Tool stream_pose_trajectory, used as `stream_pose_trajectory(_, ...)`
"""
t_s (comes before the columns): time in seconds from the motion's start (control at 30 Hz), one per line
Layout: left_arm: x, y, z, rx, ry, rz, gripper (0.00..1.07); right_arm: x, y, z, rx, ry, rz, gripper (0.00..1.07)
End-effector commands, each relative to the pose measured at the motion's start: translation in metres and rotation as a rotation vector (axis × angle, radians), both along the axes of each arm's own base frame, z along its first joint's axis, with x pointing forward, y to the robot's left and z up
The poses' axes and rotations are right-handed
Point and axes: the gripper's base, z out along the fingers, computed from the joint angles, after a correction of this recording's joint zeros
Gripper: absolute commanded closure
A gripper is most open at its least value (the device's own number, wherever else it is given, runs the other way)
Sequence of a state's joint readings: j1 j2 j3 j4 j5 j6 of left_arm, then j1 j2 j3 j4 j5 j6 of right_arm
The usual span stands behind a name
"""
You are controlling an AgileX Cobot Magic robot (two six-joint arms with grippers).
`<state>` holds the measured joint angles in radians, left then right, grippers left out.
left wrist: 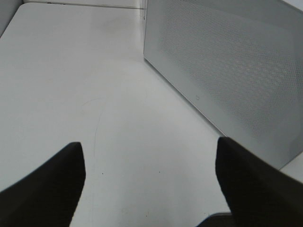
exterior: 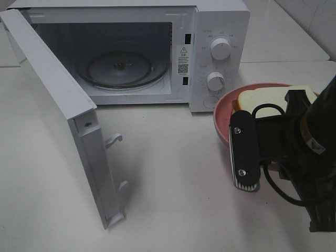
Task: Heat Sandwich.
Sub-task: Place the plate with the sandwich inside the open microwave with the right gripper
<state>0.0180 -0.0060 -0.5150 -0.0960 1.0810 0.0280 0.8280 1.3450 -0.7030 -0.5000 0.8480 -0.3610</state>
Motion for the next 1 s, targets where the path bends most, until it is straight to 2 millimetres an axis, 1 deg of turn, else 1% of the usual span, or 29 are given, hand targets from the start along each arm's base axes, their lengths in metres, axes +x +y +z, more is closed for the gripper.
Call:
stream_pose_trajectory(0.03,0.000,0.000,0.001,-0.007,-0.016,0.003,0.34,0.001,0.003,0.001,-0.025,0.002,0.167,1.07)
stream_pose_trajectory(0.1,0.000,0.000,0.001,-0.007,-0.016,0.003,0.34,0.000,0.004,0.001,-0.022,0.015,0.191,1.07)
stream_pose_trajectory(0.13,0.000,0.000,0.001,-0.007,-0.016,0.003,0.34,-0.001,0.005,0.000,-0.020,0.028,0.231,1.07)
stream_pose_trajectory(0.17,0.000,0.000,0.001,-0.007,-0.016,0.003,0.34,-0.002,0.009,-0.001,-0.014,0.048,0.318,1.07)
stream_pose_trajectory(0.23,0.000,0.000,0.001,-0.007,-0.016,0.003,0.34,-0.003,0.012,-0.001,-0.010,0.060,0.424,1.07)
stream_pose_trajectory(0.27,0.000,0.000,0.001,-0.007,-0.016,0.003,0.34,-0.003,0.012,-0.001,-0.010,0.060,0.424,1.07)
stream_pose_trajectory(0.3,0.000,0.000,0.001,-0.007,-0.016,0.003,0.34,-0.003,0.015,-0.001,-0.008,0.061,0.487,1.07)
stream_pose_trajectory(0.33,0.000,0.000,0.001,-0.007,-0.016,0.003,0.34,-0.002,0.019,-0.001,-0.008,0.053,0.604,1.07)
stream_pose_trajectory(0.4,0.000,0.000,0.001,-0.007,-0.016,0.003,0.34,-0.002,0.024,0.000,0.013,0.037,0.684,1.07)
stream_pose_trajectory(0.57,0.000,0.000,0.001,-0.007,-0.016,0.003,0.34,-0.001,0.031,0.001,0.055,-0.010,0.769,1.07)
stream_pose_trajectory(0.67,0.000,0.000,0.001,-0.007,-0.016,0.003,0.34,0.001,0.034,0.002,0.075,-0.045,0.785,1.07)
stream_pose_trajectory(0.77,0.000,0.000,0.001,-0.007,-0.016,0.003,0.34,0.003,0.037,0.000,0.076,-0.042,0.788,1.07)
stream_pose_trajectory(0.8,0.000,0.000,0.001,-0.007,-0.016,0.003,0.34,0.006,0.039,-0.004,0.068,-0.021,0.780,1.07)
stream_pose_trajectory(0.9,0.000,0.000,0.001,-0.007,-0.016,0.003,0.34,0.009,0.043,-0.007,0.066,0.000,0.776,1.07)
stream_pose_trajectory(1.0,0.000,0.000,0.001,-0.007,-0.016,0.003,0.34,0.021,0.056,-0.010,0.064,0.005,0.788,1.07)
